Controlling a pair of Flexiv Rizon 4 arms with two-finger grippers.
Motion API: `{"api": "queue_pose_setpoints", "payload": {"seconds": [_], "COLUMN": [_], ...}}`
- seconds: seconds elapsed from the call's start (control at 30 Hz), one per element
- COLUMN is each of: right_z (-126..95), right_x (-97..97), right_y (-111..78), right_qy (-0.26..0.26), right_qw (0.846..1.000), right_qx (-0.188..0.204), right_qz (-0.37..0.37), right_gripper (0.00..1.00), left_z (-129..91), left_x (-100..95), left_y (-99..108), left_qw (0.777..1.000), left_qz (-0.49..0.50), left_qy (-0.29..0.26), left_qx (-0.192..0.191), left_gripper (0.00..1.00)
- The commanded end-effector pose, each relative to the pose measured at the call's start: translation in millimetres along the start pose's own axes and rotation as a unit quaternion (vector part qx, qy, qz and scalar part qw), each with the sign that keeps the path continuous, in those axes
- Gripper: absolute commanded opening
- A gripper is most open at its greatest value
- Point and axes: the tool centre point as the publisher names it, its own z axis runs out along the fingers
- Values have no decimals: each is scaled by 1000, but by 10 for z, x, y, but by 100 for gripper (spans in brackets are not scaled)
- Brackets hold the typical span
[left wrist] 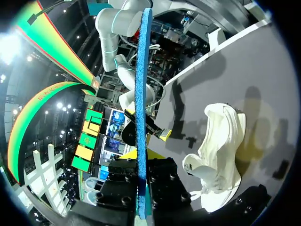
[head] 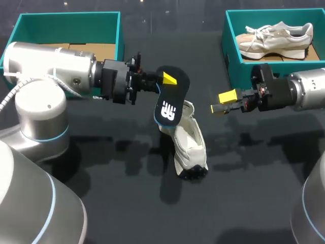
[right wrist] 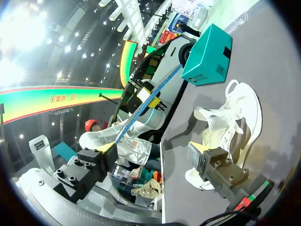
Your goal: Take the shoe out of the shoebox, open the shoe tongue, remove and reinsert the insole, then place the shoe into the shoebox
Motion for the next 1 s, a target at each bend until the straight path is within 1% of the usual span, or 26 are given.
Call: {"api": "queue_pose_setpoints", "payload": {"seconds": [0.03, 0.1, 0.13, 0.17, 0.2, 0.27, 0.3, 0.33, 0.37, 0.4, 0.43, 0.8, 0.83, 0.9, 0.93, 0.97, 1.0], "right_z": [-19, -19, -19, -19, -30, -102, -143, -173, -199, -226, -226, -226, -226, -258, -306, -348, -379], "right_x": [-79, -79, -79, -79, -47, 4, 11, 7, 13, 25, 25, 25, 25, -9, -38, -58, -91], "right_y": [91, 91, 91, 91, 73, 11, -18, -46, -73, -103, -103, -103, -103, -206, -253, -302, -355], "right_qy": [15, 15, 15, 15, -14, -57, -112, -146, -167, -189, -189, -189, -189, -239, -235, -242, -268], "right_qw": [998, 998, 998, 998, 996, 986, 980, 972, 966, 959, 959, 959, 959, 934, 932, 925, 914], "right_qx": [47, 47, 47, 47, 78, 122, 129, 149, 165, 185, 185, 185, 185, 223, 219, 217, 219], "right_qz": [-25, -25, -25, -25, -47, -96, -106, -107, -111, -101, -101, -101, -101, -147, -170, -197, -213], "right_gripper": [100, 100, 100, 100, 100, 100, 100, 100, 100, 100, 100, 100, 100, 100, 100, 100, 100], "left_z": [-1, -1, -2, 5, 4, -23, -31, -31, -27, -16, -22, -22, 66, 170, 204, 230, 250], "left_x": [-14, -14, 41, 87, 125, 165, 189, 192, 180, 161, 146, 146, 168, 213, 233, 259, 276], "left_y": [28, 28, -55, -137, -234, -389, -453, -518, -599, -670, -726, -726, -742, -792, -824, -867, -902], "left_qw": [1000, 1000, 1000, 1000, 1000, 999, 997, 995, 993, 994, 996, 996, 994, 988, 985, 981, 975], "left_qz": [1, 1, 1, -10, -25, -47, -72, -99, -114, -112, -91, -91, -105, -152, -172, -192, -217], "left_qy": [2, 2, 4, 0, -1, -7, -11, -15, -13, -5, 13, 13, 11, 6, 3, 2, 0], "left_qx": [4, 4, -14, -16, -7, -10, -4, 5, 12, 7, -11, -11, -12, 6, 12, 22, 39], "left_gripper": [0, 0, 0, 0, 0, 0, 0, 0, 0, 0, 0, 0, 0, 0, 0, 0, 0]}}
